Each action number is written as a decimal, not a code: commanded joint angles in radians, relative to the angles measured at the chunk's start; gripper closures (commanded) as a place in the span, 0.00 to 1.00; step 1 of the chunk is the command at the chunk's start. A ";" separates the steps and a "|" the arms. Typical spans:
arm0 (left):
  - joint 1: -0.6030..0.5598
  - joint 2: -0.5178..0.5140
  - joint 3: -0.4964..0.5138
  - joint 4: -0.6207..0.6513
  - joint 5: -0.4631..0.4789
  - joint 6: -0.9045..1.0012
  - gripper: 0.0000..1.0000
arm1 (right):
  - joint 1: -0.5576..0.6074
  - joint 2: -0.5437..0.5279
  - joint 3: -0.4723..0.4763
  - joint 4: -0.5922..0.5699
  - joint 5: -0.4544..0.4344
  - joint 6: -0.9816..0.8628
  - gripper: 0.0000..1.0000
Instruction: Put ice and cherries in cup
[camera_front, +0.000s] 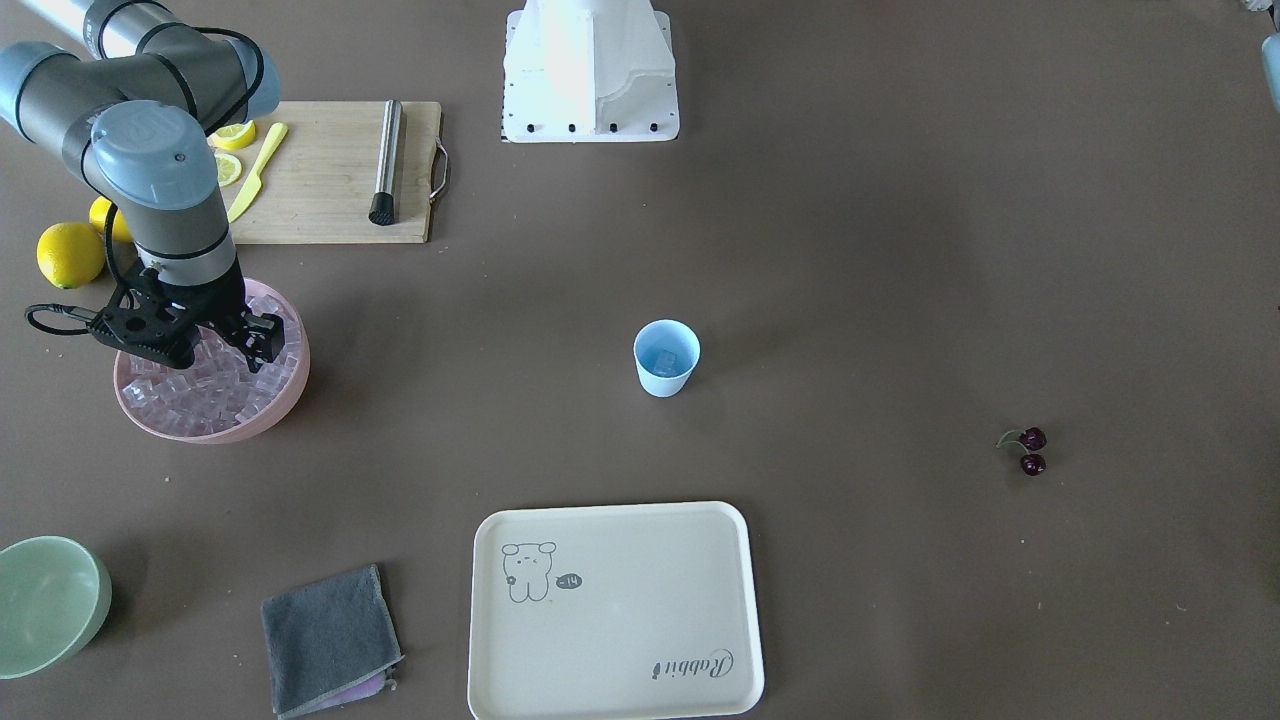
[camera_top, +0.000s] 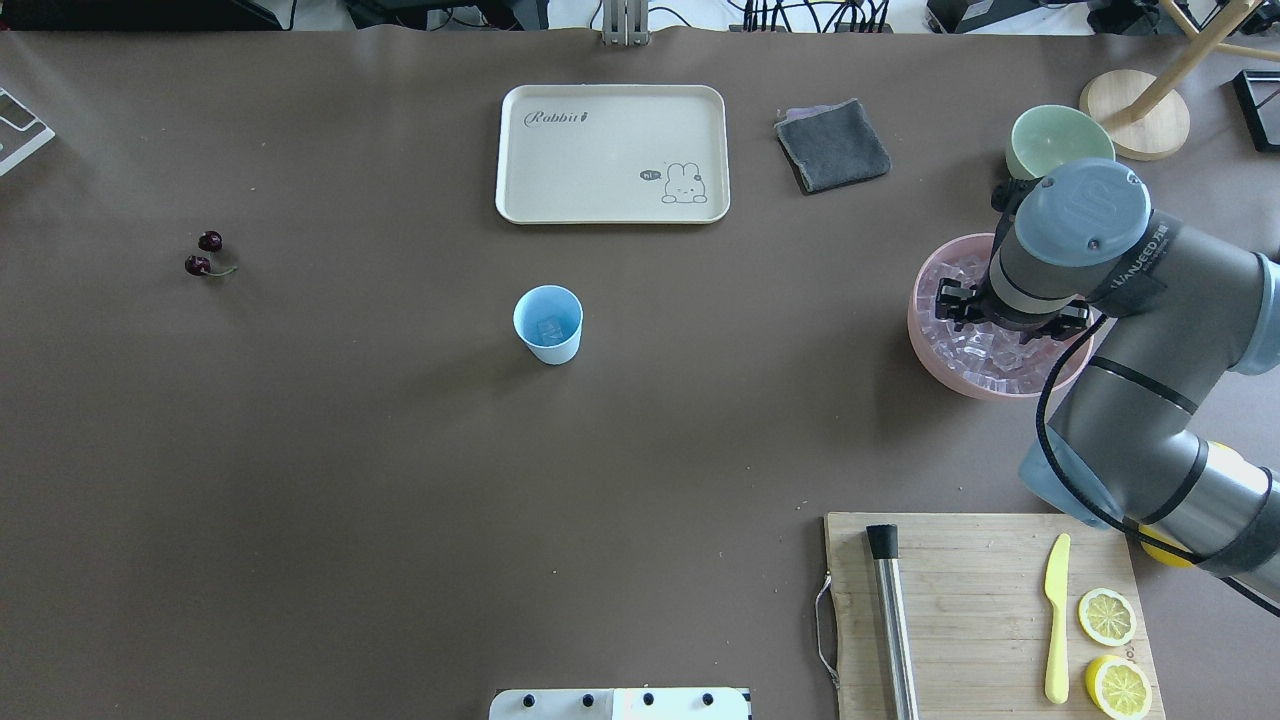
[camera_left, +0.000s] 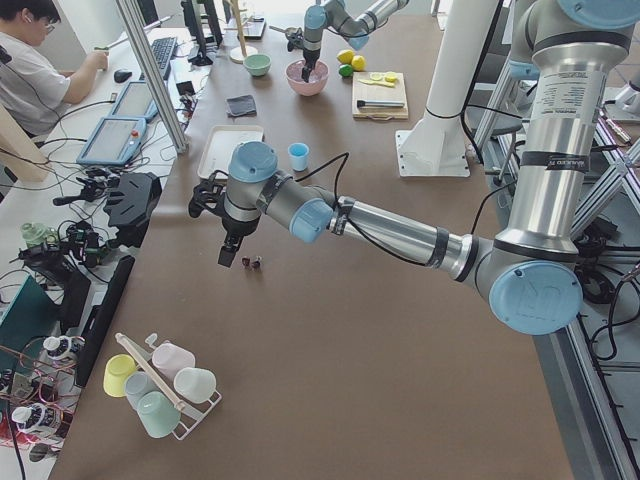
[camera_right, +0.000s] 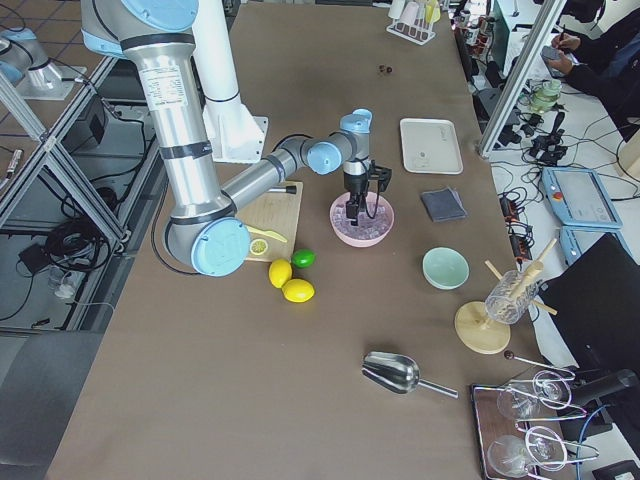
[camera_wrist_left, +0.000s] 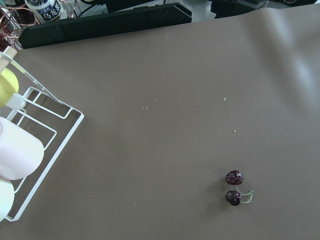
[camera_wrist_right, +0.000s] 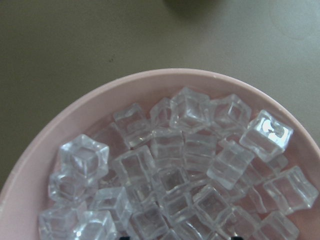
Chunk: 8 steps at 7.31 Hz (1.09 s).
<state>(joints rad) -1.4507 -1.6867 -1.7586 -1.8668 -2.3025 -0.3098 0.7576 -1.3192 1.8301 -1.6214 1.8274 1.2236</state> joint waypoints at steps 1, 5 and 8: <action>0.001 -0.004 0.001 0.000 0.000 0.000 0.02 | 0.003 0.000 0.005 0.000 0.044 -0.012 0.30; 0.001 -0.002 -0.004 0.000 0.000 0.000 0.02 | 0.005 -0.008 0.015 0.000 0.059 -0.012 0.33; 0.001 -0.002 -0.004 -0.002 0.000 0.000 0.02 | 0.008 -0.005 0.006 0.000 0.056 -0.012 0.33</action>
<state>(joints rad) -1.4496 -1.6877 -1.7632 -1.8682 -2.3025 -0.3098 0.7655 -1.3243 1.8381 -1.6214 1.8848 1.2108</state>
